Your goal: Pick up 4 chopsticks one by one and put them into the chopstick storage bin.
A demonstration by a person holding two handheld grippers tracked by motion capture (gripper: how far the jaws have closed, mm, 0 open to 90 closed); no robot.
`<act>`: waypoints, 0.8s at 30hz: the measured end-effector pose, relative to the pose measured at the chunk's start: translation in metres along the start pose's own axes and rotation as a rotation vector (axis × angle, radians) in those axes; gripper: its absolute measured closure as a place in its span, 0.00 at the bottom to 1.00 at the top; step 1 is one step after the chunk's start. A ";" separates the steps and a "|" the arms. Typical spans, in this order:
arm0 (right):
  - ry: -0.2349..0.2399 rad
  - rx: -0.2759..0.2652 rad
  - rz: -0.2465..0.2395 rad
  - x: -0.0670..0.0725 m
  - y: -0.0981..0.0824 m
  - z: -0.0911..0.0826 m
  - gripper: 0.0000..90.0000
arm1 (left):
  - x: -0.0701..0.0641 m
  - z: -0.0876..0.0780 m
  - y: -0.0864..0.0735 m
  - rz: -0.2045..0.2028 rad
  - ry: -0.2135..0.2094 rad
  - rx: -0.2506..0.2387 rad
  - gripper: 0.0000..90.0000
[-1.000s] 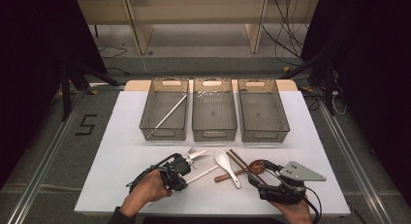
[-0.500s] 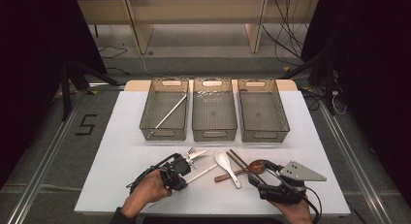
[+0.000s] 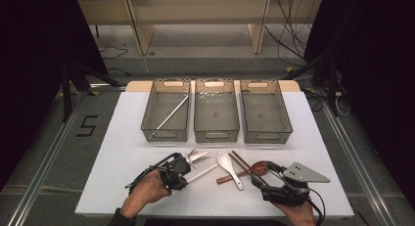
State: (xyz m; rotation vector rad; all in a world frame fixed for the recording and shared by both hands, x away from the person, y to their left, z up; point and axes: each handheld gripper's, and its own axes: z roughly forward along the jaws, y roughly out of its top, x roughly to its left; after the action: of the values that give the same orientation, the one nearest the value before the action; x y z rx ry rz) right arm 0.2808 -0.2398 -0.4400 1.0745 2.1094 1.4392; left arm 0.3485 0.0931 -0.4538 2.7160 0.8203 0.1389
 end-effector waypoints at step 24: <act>-0.004 0.000 -0.002 -0.001 0.000 -0.001 0.29 | 0.012 -0.011 -0.004 -0.025 0.001 -0.025 0.94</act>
State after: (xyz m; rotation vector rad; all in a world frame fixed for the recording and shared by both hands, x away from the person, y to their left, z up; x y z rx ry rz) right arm 0.2808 -0.2407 -0.4397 1.0737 2.1071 1.4356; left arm 0.3540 0.1058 -0.4450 2.6812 0.8467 0.1438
